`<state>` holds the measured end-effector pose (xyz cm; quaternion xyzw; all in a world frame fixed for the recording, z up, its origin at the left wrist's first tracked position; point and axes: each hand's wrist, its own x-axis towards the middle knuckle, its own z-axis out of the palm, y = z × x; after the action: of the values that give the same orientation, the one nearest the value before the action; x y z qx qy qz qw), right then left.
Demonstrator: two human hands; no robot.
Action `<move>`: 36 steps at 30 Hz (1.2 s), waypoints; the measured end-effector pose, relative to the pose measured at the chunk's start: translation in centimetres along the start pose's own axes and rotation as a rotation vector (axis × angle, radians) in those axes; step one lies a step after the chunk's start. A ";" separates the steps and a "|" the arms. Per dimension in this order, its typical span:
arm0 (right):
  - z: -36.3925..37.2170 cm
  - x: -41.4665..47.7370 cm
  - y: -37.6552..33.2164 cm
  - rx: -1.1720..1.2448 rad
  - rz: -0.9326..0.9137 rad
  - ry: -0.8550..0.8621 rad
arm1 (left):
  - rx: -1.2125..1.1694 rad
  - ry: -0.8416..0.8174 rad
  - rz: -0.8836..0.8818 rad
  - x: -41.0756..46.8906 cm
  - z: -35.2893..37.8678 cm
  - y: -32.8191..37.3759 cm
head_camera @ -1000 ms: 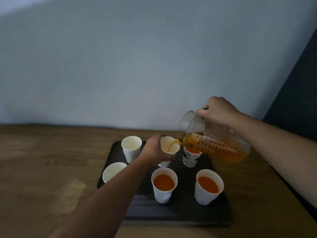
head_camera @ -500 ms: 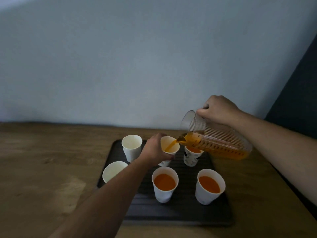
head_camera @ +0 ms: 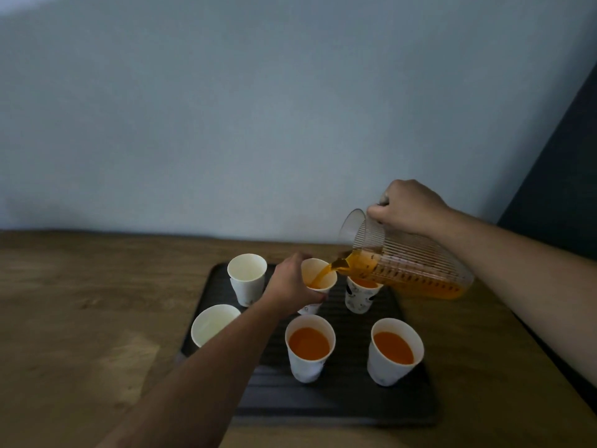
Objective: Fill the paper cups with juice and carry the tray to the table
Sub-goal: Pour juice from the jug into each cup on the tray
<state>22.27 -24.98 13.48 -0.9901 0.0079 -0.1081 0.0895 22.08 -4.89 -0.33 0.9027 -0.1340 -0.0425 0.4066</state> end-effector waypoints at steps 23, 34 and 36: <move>0.0 0.5 -0.3 -0.005 0.001 -0.009 | -0.007 -0.013 -0.039 0.6 0.4 -0.6; 0.0 0.7 -0.3 0.020 0.000 -0.012 | -0.010 -0.002 -0.047 0.5 0.7 -1.1; -0.1 0.6 -0.2 0.027 -0.005 -0.012 | -0.012 -0.001 -0.045 0.4 0.6 -1.2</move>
<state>22.87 -24.84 13.73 -0.9894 0.0036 -0.1026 0.1025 22.59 -4.72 -1.60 0.9030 -0.1137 -0.0530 0.4108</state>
